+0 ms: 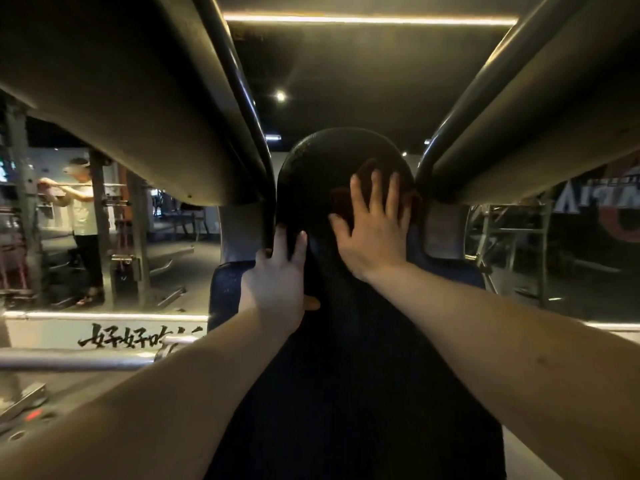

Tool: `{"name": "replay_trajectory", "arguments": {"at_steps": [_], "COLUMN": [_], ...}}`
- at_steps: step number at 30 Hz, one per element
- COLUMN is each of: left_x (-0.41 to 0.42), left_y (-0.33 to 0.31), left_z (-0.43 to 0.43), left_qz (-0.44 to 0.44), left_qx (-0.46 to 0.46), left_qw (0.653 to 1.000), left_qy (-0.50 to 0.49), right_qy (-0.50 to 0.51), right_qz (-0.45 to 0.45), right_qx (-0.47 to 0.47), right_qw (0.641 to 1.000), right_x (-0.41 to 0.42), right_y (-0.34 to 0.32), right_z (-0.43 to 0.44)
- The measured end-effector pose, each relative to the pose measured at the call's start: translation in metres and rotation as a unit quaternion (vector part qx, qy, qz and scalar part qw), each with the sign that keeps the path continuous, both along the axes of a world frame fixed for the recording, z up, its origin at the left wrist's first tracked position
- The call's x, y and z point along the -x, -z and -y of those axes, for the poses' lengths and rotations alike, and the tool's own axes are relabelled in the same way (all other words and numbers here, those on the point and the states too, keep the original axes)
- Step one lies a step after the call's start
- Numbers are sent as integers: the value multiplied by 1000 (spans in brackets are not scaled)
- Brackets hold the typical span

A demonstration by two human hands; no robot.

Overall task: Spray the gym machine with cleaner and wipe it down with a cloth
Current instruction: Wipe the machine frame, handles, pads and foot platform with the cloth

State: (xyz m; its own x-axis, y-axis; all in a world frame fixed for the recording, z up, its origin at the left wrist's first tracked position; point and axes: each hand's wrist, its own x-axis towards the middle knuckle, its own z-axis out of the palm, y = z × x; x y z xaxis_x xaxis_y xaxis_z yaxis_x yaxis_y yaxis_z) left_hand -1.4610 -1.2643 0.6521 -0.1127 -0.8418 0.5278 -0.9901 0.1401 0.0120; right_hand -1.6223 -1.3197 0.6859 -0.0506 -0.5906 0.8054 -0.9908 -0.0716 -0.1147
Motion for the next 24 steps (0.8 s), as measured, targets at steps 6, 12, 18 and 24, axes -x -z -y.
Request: {"name": "replay_trajectory", "arguments": {"at_steps": [6, 12, 18, 24], "left_x": [4, 15, 12, 5], "left_y": [5, 2, 5, 4], "left_z": [5, 4, 6, 12], "left_qz": [1, -3, 1, 0], "left_qx": [11, -7, -4, -2], "left_qw": [1000, 1000, 1000, 1000], "left_qy": [-18, -21, -12, 16], "right_qy": [10, -45, -26, -59], "right_qz": [-23, -78, -55, -28], "right_qx": [28, -12, 22, 23], "right_qw": [999, 996, 998, 998], "right_x": [3, 21, 22, -36], "right_y": [20, 67, -8, -73], "right_z": [-2, -41, 0, 31]}}
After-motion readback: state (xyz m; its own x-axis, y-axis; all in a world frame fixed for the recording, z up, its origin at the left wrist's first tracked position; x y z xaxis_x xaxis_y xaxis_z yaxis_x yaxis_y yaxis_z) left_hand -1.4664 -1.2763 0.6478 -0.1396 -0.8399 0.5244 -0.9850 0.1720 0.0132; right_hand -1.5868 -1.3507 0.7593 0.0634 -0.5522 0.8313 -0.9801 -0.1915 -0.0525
